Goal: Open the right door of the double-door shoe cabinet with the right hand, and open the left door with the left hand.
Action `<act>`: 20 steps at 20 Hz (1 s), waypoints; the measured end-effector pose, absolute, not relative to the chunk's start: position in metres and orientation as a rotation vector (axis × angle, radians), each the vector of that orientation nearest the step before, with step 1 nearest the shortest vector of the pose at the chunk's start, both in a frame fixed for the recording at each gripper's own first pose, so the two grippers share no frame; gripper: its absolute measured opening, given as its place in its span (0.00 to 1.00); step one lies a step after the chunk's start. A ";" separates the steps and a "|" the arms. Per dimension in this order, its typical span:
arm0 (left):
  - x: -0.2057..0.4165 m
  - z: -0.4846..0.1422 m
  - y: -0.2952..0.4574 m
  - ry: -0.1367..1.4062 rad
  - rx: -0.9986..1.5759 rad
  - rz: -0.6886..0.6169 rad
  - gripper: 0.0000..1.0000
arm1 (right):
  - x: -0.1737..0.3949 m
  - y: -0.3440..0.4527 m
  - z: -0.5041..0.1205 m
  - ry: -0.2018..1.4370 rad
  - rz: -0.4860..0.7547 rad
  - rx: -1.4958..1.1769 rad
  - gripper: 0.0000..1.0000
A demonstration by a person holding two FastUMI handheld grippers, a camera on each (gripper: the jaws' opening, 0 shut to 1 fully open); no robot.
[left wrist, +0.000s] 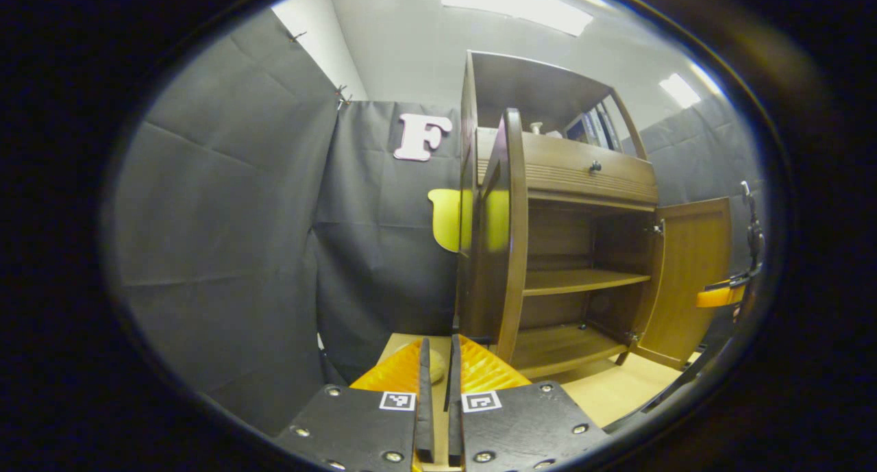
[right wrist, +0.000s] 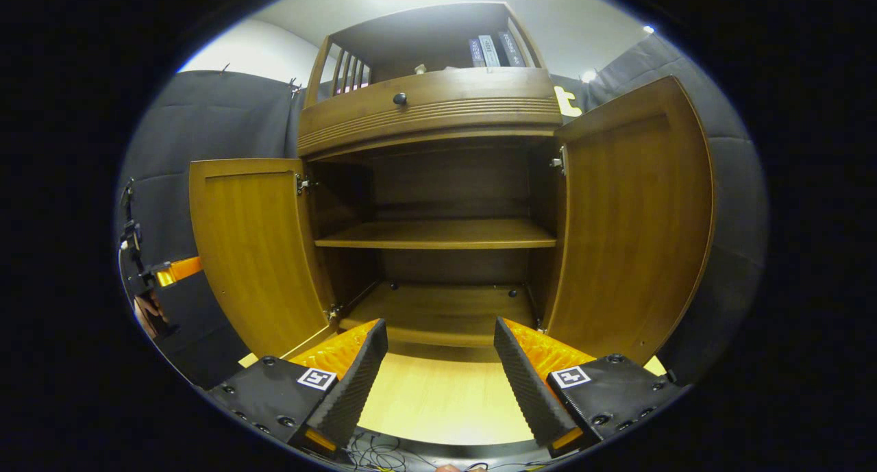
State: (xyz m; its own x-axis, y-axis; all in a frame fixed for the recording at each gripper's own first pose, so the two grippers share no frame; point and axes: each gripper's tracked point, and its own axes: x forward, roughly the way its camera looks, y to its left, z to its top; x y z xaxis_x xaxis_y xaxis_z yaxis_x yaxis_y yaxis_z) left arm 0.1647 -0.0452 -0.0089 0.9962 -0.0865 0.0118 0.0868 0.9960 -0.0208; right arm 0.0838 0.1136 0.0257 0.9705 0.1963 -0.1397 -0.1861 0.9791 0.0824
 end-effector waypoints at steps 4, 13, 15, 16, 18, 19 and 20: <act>0.125 -0.015 -0.055 0.006 -0.060 -0.054 0.10 | 0.081 0.093 0.027 0.156 0.126 0.066 0.93; 0.104 -0.003 -0.114 -0.053 -0.057 -0.076 0.87 | 0.076 0.081 0.040 0.160 0.069 0.044 0.93; 0.106 -0.004 -0.124 -0.049 -0.072 -0.061 0.87 | 0.076 0.079 0.040 0.151 0.065 0.052 0.92; 0.108 -0.004 -0.130 -0.044 -0.092 -0.050 0.87 | 0.075 0.080 0.040 0.144 0.073 0.057 0.93; 0.110 -0.004 -0.142 -0.033 -0.124 -0.012 0.87 | 0.074 0.076 0.038 0.136 0.091 0.058 0.93; 0.109 -0.007 -0.151 -0.022 -0.137 0.003 0.87 | 0.072 0.071 0.037 0.134 0.096 0.051 0.93; 0.109 -0.008 -0.160 -0.013 -0.151 0.013 0.87 | 0.070 0.067 0.035 0.132 0.102 0.046 0.92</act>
